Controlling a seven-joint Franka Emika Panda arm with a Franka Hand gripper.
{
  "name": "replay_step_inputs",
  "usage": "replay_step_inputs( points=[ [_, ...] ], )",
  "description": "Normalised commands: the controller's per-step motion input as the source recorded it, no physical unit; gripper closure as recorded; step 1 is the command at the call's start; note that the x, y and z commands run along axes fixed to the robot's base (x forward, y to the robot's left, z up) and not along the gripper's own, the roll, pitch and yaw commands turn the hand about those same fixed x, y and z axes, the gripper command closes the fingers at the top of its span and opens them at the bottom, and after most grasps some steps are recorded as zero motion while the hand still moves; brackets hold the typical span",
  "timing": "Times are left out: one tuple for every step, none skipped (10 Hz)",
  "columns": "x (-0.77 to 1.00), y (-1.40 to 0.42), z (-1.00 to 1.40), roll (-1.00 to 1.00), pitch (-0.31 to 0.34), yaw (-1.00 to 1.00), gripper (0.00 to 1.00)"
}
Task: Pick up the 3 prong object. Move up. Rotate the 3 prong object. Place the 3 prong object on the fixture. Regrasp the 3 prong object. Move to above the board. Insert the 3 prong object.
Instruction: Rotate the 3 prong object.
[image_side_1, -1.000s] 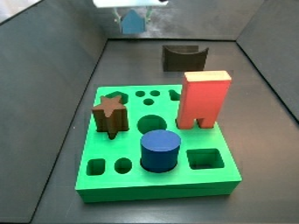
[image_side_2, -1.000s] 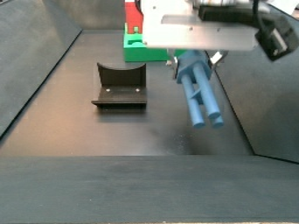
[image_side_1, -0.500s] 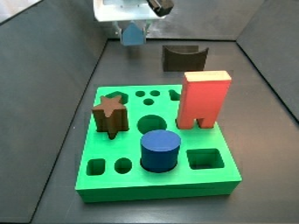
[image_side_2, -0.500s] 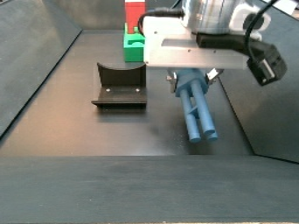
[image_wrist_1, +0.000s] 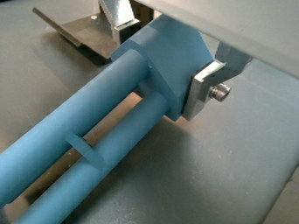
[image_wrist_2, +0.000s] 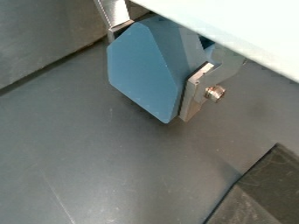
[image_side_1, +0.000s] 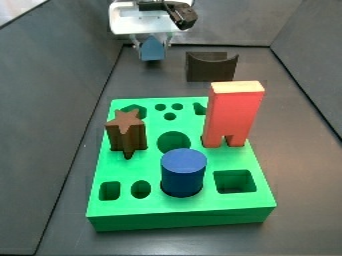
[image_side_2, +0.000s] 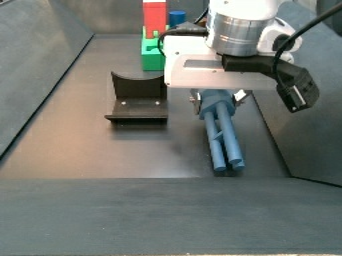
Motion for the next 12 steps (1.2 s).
replay_step_inputs(
  points=[
    [0.05, -0.01, -0.46, 0.24, 0.015, 0.02, 1.0],
    [0.05, -0.01, -0.39, 0.25, 0.019, 0.02, 1.0],
    [0.05, -0.01, -0.37, 0.25, 0.019, 0.02, 1.0],
    [0.05, -0.01, -0.33, 0.26, 0.012, 0.02, 1.0],
    [0.05, -0.01, -0.3, 0.26, 0.007, 0.02, 1.0],
    [0.05, -0.01, -0.27, 0.27, 0.009, 0.02, 1.0],
    [0.05, -0.01, -0.26, 0.27, 0.01, 0.02, 1.0],
    [0.0, 0.0, 0.0, 0.0, 0.0, 0.0, 0.0],
    [0.0, 0.0, 1.0, 0.0, 0.0, 0.0, 0.0],
    [-0.01, -0.01, 1.0, -0.01, 0.018, 0.0, 0.0],
    [-0.02, -0.01, 1.0, -0.03, 0.03, 0.01, 0.0],
    [-0.02, 0.0, 1.0, -0.08, 0.049, 0.01, 0.0]
  ],
)
